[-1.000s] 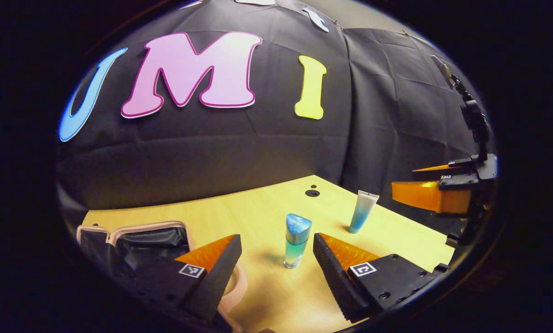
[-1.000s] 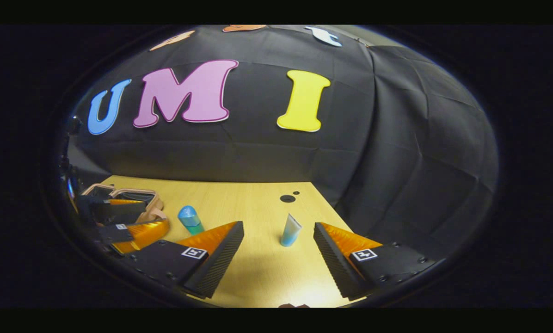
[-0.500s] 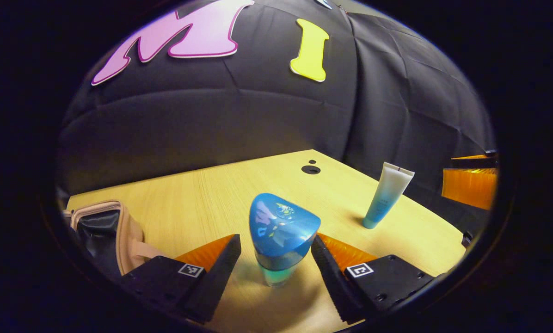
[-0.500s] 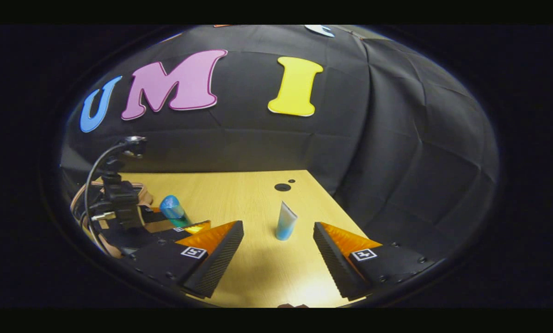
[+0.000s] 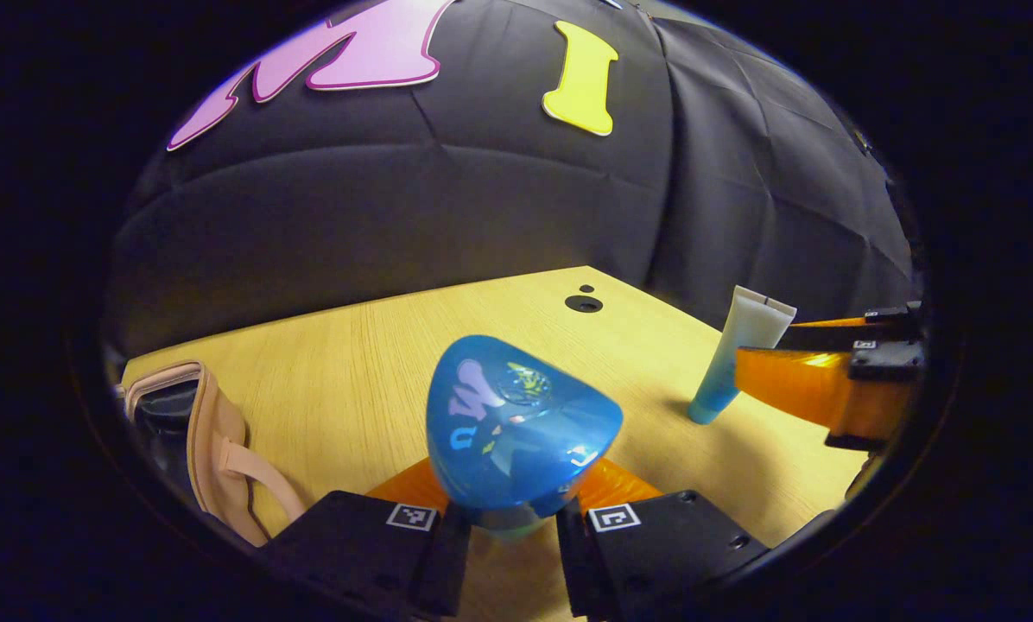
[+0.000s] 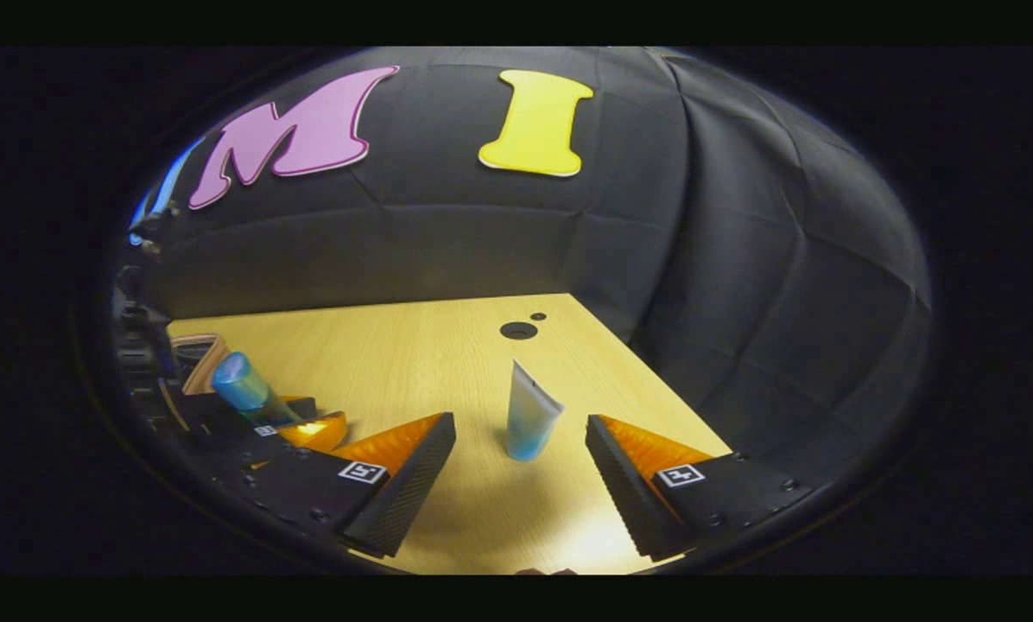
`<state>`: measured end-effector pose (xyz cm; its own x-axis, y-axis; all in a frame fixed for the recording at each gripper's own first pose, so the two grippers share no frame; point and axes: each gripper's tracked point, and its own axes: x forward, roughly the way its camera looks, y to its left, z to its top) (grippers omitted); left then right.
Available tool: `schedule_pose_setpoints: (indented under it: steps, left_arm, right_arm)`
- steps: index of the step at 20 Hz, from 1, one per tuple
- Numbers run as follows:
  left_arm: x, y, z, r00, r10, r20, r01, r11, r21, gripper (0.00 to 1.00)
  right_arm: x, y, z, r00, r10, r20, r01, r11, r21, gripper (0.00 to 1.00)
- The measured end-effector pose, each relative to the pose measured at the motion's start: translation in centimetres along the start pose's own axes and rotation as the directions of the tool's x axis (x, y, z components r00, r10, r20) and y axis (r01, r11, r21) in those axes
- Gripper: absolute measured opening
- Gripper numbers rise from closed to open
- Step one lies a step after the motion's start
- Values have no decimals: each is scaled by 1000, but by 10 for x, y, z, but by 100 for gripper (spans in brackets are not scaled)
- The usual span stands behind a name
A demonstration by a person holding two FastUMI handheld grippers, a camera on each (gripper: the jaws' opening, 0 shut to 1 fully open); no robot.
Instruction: First open the suitcase, pack the skin care products into it, and then close the suitcase.
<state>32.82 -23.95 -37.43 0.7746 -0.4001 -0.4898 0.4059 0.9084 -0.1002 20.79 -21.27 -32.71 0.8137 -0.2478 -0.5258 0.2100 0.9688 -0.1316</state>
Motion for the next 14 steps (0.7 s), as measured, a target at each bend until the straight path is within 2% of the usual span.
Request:
schedule_pose_setpoints:
  steps: [3,6,9,10,11,13,14]
  left_arm:
    - [-1,0,-3,1000,-6,-8,6,1000,3,49]
    - [1,0,-4,1000,-4,-12,4,1000,-6,50]
    - [3,0,-14,1000,-11,-28,10,1000,-30,51]
    - [4,0,-17,999,-13,-39,11,999,-38,51]
    - [5,1,-21,999,-11,-48,9,999,-46,51]
    - [6,2,-22,999,-5,-52,2,998,-56,50]
    - [4,2,-23,999,-1,-55,-2,998,-56,50]
  right_arm:
    - [27,-7,1,1000,-19,10,18,998,53,97]
    - [46,-15,-6,999,-52,8,52,999,1,97]
    - [61,-5,-20,1000,-20,-18,20,1000,-3,91]
    - [65,-1,-24,999,-12,-35,12,1000,-2,86]
    - [70,-3,-27,999,-25,-43,24,1000,-10,77]
    - [70,-3,-30,998,-23,-57,23,1000,-4,43]
    - [72,-2,-27,999,-18,-46,18,1000,0,36]
